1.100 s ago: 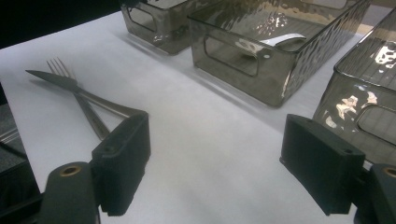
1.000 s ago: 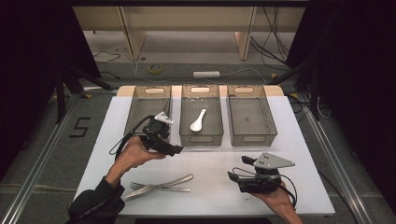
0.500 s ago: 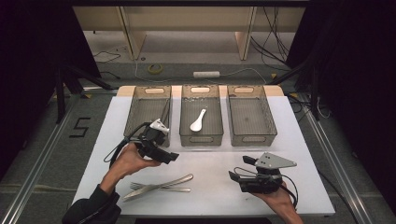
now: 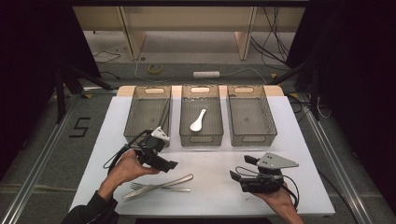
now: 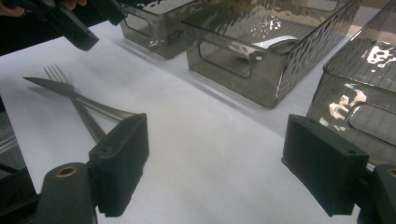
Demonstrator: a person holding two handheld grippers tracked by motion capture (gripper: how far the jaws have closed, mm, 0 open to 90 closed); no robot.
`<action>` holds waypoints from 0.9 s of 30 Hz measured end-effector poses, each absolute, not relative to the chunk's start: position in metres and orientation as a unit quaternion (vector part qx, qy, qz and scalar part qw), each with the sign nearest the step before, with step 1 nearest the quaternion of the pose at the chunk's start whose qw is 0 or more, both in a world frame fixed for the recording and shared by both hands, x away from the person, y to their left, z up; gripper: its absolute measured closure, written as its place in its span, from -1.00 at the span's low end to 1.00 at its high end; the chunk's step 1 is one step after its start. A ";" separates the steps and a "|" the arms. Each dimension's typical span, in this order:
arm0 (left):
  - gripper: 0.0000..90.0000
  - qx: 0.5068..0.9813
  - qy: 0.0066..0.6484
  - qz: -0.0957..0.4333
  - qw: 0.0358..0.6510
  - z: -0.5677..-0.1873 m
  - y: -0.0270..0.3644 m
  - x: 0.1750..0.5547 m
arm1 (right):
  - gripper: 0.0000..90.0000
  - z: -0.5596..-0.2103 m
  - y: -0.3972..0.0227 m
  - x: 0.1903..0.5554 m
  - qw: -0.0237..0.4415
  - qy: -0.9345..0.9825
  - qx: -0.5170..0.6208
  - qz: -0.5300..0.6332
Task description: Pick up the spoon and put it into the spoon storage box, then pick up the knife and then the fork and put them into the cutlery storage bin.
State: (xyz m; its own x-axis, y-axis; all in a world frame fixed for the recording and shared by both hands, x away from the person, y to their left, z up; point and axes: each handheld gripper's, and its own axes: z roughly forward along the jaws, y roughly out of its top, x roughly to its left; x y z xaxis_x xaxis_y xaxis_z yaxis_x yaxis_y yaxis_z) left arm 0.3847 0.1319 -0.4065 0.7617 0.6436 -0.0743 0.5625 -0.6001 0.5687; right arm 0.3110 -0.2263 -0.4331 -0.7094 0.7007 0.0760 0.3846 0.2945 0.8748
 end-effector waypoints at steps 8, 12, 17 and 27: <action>-0.62 0.896 0.342 0.064 0.276 -0.416 0.134 0.383 | -0.55 -0.432 -0.228 0.310 0.165 0.784 0.350 0.485; -0.62 0.901 0.338 0.064 0.264 -0.420 0.133 0.381 | -0.56 -0.432 -0.229 0.309 0.167 0.783 0.352 0.484; -0.62 0.910 0.331 0.055 0.243 -0.424 0.131 0.379 | -0.56 -0.432 -0.228 0.309 0.168 0.784 0.350 0.485; -0.48 0.925 0.319 0.047 0.199 -0.431 0.128 0.376 | -0.56 -0.433 -0.227 0.309 0.165 0.787 0.346 0.483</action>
State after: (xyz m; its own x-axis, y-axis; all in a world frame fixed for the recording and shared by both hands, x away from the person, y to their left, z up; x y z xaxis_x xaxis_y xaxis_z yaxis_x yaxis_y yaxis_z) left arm 0.3760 0.1277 -0.4310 0.7914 0.6100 -0.0392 0.5723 -0.7169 0.3981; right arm 0.3088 -0.2274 -0.4327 -0.7055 0.7047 0.0751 0.3860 0.2932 0.8747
